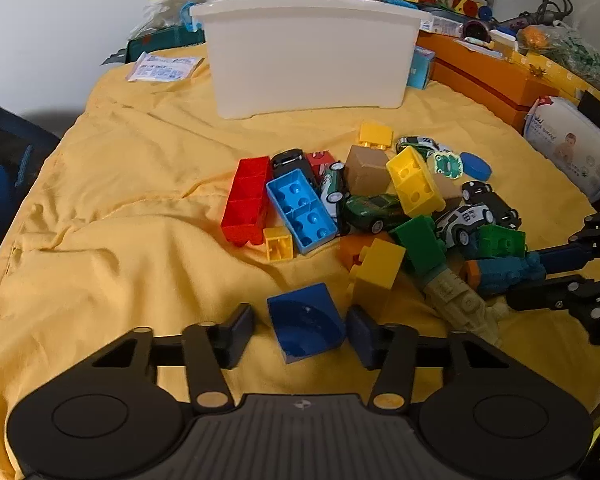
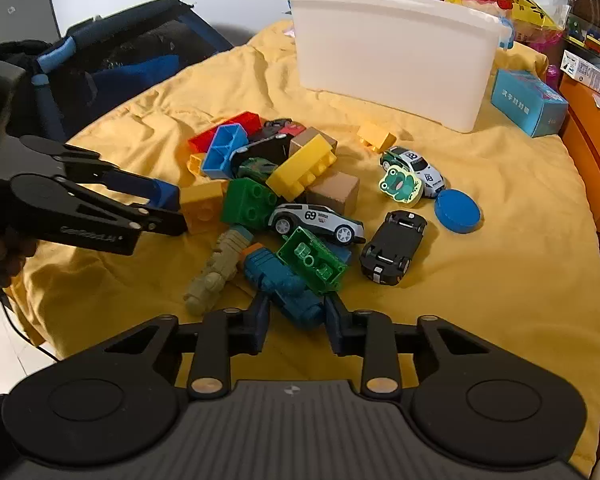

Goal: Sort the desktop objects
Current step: 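Carry the blue piece into the white bin with the left tool while the right drops the teal figure there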

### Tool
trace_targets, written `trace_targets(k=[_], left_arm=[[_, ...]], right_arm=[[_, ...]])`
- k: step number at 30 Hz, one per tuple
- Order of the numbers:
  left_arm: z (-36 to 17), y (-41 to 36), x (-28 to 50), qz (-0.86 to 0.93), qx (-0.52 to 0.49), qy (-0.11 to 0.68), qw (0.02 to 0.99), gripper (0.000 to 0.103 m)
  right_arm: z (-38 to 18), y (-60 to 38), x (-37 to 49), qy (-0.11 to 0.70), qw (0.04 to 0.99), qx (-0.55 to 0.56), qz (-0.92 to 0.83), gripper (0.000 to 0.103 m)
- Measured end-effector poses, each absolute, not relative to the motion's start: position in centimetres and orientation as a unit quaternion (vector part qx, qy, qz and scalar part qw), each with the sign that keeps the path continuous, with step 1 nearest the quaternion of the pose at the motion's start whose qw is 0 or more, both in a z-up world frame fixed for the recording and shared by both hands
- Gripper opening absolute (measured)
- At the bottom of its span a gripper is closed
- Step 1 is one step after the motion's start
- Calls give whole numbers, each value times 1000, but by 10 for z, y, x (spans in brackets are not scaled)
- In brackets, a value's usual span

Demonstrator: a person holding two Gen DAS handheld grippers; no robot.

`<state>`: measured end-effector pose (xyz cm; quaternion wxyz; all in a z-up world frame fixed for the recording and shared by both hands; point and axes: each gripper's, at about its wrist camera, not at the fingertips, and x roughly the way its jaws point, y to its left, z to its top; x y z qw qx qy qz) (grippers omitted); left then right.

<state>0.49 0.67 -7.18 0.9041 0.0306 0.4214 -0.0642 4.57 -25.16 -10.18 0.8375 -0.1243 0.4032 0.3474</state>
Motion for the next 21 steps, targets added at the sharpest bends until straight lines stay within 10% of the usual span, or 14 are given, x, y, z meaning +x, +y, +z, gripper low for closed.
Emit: trace_targets(k=[21], left_arm=[[-64, 13, 2, -81, 18, 408, 909, 40]], right_arm=[[-94, -249, 48, 389, 820, -108, 405, 23]])
